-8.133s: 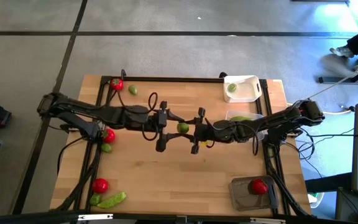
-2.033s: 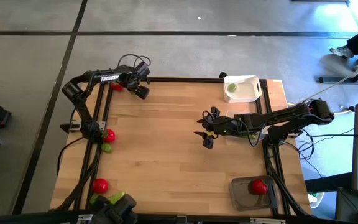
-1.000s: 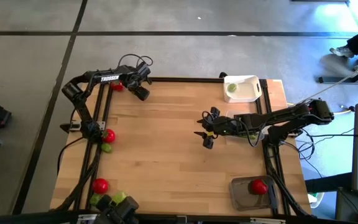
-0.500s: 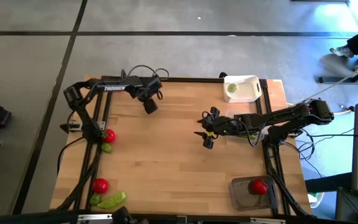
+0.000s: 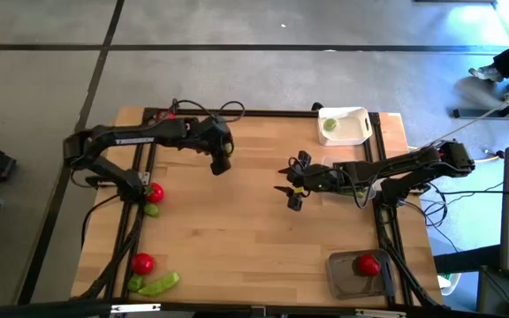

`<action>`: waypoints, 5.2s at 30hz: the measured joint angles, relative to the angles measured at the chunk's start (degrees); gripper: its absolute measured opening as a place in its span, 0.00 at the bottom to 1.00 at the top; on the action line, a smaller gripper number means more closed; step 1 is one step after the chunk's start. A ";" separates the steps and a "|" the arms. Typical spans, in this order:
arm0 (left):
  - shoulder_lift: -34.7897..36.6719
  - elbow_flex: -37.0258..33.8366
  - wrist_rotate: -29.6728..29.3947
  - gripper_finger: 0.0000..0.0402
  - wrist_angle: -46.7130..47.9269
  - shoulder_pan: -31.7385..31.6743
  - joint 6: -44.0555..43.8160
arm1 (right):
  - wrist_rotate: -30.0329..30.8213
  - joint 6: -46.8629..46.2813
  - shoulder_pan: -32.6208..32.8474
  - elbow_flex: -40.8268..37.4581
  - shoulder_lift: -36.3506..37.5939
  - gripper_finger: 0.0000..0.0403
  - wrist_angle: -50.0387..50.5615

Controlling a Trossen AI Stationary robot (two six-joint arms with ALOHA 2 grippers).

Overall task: Sort produce into baskets
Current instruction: Put the top lime into the white bin

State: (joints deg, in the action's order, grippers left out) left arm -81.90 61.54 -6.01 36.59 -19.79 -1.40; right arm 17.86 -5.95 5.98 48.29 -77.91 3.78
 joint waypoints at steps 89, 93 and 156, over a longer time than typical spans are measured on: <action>7.39 -0.20 0.53 0.66 -13.47 7.96 -7.34 | 19.38 42.97 1.92 3.63 -11.12 0.42 -30.34; 8.48 -0.20 -12.07 0.66 -6.86 8.21 -6.11 | 23.73 40.69 1.89 3.63 -9.81 0.42 -27.73; 6.71 -0.22 -15.80 0.66 -1.44 10.93 -9.08 | -4.39 -2.82 -57.79 3.67 -6.96 0.43 32.15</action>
State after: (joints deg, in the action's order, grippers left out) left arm -75.20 61.32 -21.81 35.15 -8.86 -10.49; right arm 13.47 -8.78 -51.82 51.96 -84.87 35.92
